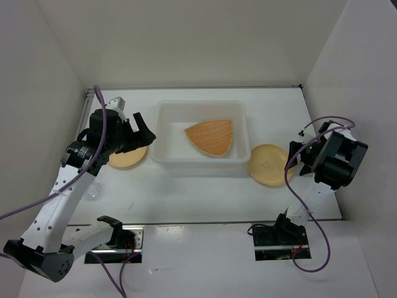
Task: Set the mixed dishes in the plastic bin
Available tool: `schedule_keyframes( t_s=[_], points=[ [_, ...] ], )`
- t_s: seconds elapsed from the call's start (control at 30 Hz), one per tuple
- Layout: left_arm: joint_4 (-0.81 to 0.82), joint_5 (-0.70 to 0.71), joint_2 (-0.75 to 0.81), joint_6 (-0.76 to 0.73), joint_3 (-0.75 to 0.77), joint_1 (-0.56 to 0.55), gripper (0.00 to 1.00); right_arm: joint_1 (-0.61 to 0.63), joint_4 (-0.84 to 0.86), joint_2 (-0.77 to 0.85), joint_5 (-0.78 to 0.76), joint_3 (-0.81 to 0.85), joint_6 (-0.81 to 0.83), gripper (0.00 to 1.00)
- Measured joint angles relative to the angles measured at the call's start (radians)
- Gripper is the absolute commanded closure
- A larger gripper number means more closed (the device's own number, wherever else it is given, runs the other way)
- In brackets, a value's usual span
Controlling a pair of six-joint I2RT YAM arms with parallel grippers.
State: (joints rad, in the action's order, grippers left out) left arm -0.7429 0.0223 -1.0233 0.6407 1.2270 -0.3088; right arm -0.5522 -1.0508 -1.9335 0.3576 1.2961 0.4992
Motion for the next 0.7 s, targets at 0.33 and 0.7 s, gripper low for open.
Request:
schedule_keyframes(
  t_s=[0.33, 0.7],
  points=[
    [-0.042, -0.002, 0.042, 0.066, -0.004, 0.0, 0.0, 0.021, -0.059, -0.094, 0.072, 0.044, -0.015, 0.61],
    [-0.066, -0.004, 0.131, 0.09, -0.04, 0.01, 0.0, 0.026, -0.064, -0.128, 0.123, 0.04, -0.088, 1.0]
  ],
)
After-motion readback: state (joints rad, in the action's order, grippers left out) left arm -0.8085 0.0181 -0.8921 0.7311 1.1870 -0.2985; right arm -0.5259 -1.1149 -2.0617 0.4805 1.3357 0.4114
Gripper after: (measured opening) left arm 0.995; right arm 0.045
